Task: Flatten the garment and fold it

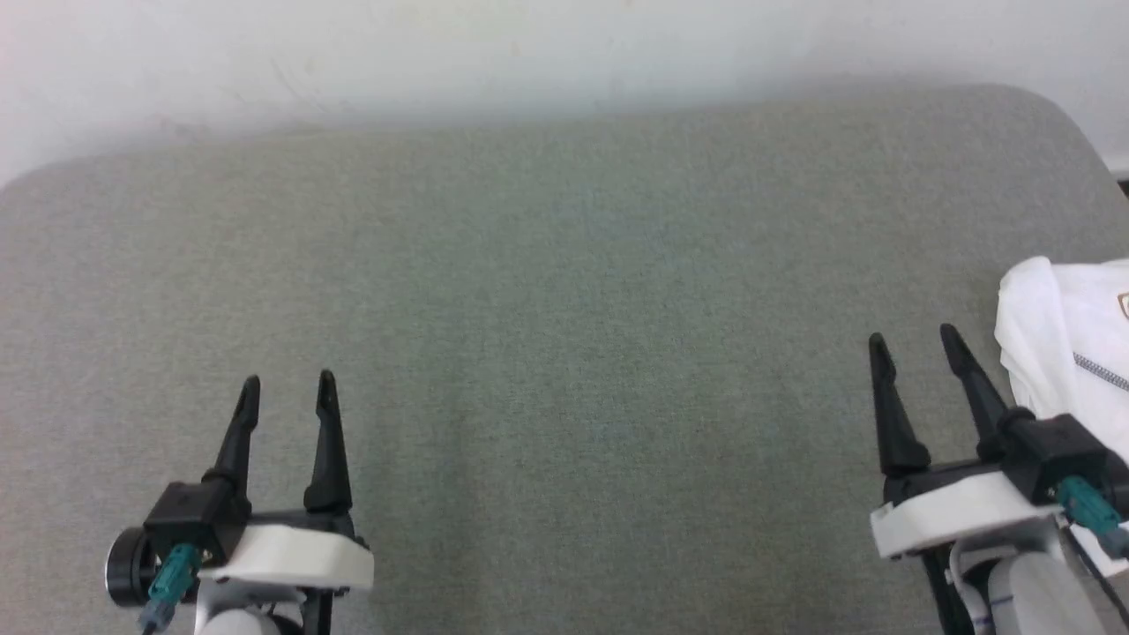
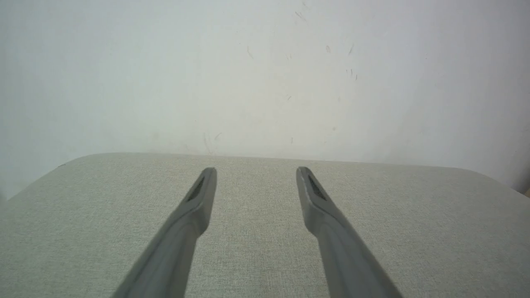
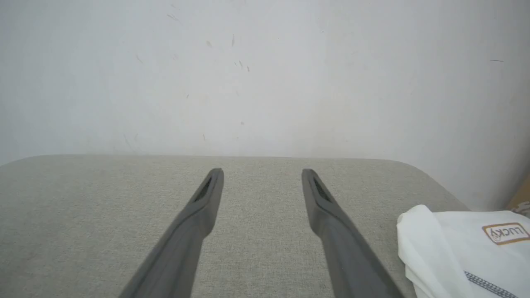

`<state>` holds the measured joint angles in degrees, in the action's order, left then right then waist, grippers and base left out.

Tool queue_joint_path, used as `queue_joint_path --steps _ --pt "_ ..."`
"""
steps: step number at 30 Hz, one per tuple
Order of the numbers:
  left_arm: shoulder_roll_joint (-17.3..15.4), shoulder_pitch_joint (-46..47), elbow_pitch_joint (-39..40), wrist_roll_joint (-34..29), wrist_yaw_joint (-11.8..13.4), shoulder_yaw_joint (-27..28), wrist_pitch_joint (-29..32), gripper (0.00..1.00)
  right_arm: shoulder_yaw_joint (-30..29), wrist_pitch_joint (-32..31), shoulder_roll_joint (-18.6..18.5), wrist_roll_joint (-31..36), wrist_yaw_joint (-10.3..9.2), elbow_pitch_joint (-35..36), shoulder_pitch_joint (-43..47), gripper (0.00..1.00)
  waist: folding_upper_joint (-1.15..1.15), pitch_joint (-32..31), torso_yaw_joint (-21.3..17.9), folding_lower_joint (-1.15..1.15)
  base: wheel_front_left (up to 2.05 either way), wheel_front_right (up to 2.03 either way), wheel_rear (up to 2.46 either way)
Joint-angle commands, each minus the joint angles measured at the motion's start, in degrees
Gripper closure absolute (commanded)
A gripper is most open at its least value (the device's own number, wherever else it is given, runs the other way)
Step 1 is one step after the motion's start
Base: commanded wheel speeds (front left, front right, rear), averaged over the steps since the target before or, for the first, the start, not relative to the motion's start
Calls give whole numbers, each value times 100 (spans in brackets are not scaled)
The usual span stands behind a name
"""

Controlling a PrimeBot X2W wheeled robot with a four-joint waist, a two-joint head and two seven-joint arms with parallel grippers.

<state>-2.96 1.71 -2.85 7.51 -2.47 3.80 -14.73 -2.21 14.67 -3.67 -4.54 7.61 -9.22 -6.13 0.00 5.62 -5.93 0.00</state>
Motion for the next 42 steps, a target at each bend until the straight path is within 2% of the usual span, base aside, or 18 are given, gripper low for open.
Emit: queue_joint_path --steps 1,14,29,30,42 --pt "-2 -136 -62 -41 -51 63 -27 0 96 22 25 -135 -12 209 222 0 0 -292 142 0 0 0 0" --pt "-1 -805 -336 38 -253 44 -27 0 231 -203 77 -564 -12 1028 1389 0 0 -801 161 0 0 0 0" --pt "7 -829 -427 93 -206 40 -27 0 377 -345 79 -476 -12 1280 1586 0 0 -804 276 0 0 0 0" --pt "0 -877 -416 51 -236 37 1 100 379 -349 60 -503 0 1240 1532 100 0 -804 277 0 0 0 0" --pt "1 -825 -367 -10 -200 2 117 100 365 -431 58 -433 -1 1213 1464 100 0 -786 301 0 0 0 0"
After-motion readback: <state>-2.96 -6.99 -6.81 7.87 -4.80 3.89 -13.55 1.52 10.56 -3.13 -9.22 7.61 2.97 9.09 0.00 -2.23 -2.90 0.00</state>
